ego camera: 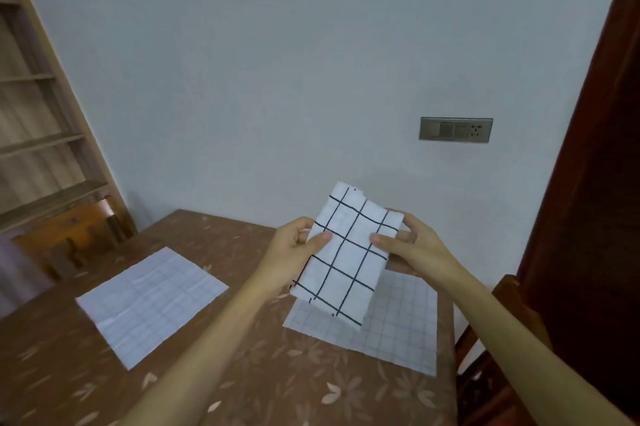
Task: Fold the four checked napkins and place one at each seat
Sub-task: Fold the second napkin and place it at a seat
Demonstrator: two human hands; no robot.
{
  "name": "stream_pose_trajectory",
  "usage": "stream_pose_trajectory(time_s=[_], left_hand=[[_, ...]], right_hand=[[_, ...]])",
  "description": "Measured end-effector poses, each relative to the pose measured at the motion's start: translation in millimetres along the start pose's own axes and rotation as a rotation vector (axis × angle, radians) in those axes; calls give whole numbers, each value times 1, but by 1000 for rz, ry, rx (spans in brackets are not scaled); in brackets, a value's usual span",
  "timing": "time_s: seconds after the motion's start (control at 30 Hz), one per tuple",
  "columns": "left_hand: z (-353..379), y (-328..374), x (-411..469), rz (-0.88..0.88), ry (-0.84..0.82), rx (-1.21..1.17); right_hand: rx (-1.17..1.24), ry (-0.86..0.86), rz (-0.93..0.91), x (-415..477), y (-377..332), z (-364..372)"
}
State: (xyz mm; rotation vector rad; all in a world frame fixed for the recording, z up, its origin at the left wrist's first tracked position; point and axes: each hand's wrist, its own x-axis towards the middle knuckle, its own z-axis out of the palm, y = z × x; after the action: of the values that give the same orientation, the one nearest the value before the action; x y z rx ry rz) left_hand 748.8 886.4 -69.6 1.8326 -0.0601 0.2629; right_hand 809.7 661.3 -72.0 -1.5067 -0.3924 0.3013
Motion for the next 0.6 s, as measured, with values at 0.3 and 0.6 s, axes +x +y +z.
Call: stream_pose_trajectory(time_s=[0.3, 0.6], left_hand=[[10, -57, -42, -71, 285, 103], [4, -83, -108, -338, 216, 85]], right_hand=[[-8, -113, 49, -4, 64, 39], [-81, -17, 39, -5, 111, 77]])
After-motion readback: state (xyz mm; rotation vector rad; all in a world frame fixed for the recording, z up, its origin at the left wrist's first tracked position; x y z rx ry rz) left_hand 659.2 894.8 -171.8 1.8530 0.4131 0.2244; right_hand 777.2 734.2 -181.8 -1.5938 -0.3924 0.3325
